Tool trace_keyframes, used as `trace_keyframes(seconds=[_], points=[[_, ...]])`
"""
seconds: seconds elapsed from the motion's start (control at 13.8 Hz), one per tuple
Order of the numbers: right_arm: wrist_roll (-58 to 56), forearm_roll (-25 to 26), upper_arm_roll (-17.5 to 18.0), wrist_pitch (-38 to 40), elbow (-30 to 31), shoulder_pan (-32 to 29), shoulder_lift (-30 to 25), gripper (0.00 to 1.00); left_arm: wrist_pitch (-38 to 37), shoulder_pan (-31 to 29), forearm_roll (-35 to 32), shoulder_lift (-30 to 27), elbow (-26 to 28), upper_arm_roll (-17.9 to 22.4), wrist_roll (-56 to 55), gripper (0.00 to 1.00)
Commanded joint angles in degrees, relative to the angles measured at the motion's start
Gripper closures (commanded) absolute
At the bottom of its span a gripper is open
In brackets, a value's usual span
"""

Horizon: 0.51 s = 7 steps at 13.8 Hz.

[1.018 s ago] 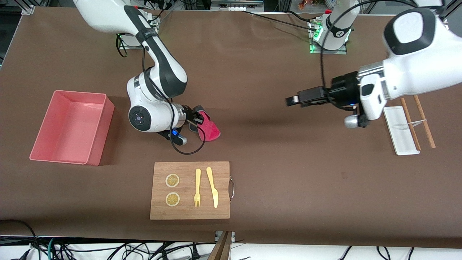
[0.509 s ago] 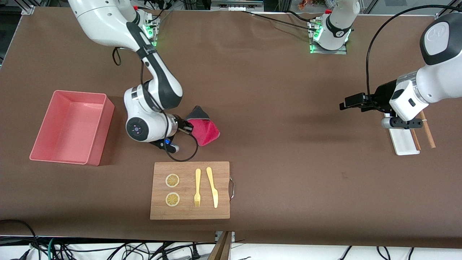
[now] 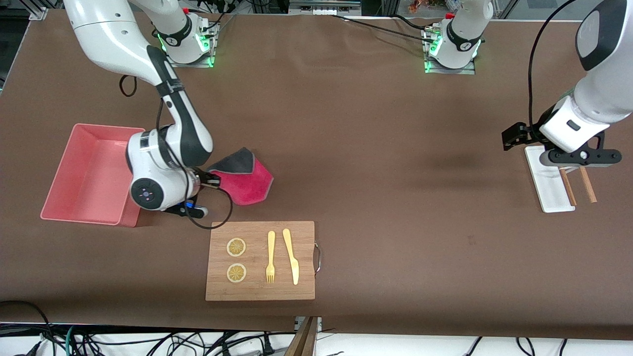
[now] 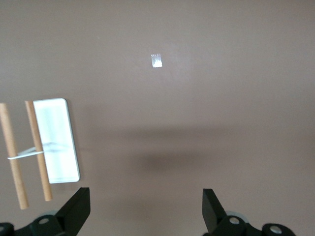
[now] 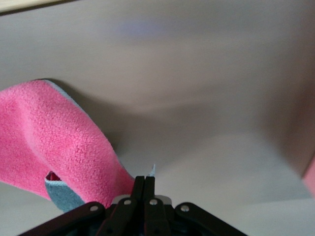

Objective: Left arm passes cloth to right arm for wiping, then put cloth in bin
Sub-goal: 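Wipe the table surface with the cloth held in the right gripper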

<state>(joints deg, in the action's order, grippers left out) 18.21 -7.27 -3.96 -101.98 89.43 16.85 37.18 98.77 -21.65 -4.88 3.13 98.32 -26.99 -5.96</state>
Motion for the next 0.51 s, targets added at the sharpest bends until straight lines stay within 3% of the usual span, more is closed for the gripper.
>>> trace_keyframes(seconds=[0.0, 0.22, 0.44], points=[[-8.4, 0.9, -4.0, 2.0, 0.4, -0.2, -0.7, 1.0, 0.5, -0.1, -1.7, -1.2, -0.4, 0.3, 0.2, 0.0], [-15.3, 0.9, -7.8, 3.1, 0.4, -0.2, -0.9, 1.0, -1.9, -0.6, -0.7, -1.0, -3.3, 1.0, 0.1, 0.0], [-20.5, 0.9, -10.9, 4.1, 0.3, -0.2, -1.1, 1.0, -6.5, -0.4, -0.7, 0.6, -9.8, 0.7, 0.0, 0.0]])
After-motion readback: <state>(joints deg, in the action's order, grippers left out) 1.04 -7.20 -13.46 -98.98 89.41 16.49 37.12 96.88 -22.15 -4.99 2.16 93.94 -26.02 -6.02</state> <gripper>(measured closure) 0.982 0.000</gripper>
